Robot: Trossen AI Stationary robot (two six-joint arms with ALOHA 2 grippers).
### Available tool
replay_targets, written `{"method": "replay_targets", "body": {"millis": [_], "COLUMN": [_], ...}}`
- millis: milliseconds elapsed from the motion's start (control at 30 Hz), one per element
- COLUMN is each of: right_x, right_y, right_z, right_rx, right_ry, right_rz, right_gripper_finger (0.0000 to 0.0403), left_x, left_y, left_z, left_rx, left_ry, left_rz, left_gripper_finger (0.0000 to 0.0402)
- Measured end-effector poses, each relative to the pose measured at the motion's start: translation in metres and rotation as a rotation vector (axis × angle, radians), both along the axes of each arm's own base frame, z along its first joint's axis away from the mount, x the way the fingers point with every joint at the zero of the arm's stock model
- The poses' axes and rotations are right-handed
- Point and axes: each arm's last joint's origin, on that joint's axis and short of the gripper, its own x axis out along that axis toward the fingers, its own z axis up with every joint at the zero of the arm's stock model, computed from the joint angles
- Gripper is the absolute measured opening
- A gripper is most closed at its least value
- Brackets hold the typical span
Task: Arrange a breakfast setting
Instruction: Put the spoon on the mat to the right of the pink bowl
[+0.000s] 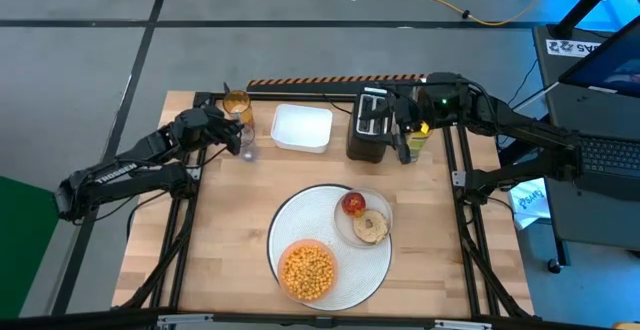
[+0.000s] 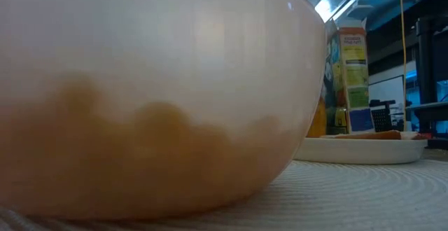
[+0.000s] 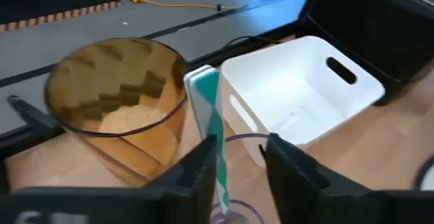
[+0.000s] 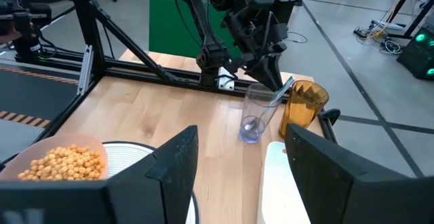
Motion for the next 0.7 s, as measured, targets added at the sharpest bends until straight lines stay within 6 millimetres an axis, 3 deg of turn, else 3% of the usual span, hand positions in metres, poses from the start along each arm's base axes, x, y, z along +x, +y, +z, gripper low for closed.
{"method": "replay_targets", "body": {"millis": [267,700], "right_x": [-0.001,-0.001], "right_y": [0.000,-0.001], "right_z": [-0.002,-0.002], "right_rx": [0.019,0.004], "right_ry": [0.025,0.027], "right_rz": [-0.004,-0.026], "right_gripper_finger": [0.0209,0.0209], "left_x": [-0.002,0.017], "left_y": [0.002,0.014], "left_z": [0.000,-0.008], "left_rx": [0.033,-0.018], "left_ry": [0.022,0.035], "left_rz": [0.073,0.062], "left_gripper_finger": [0.0198,0.0200]}}
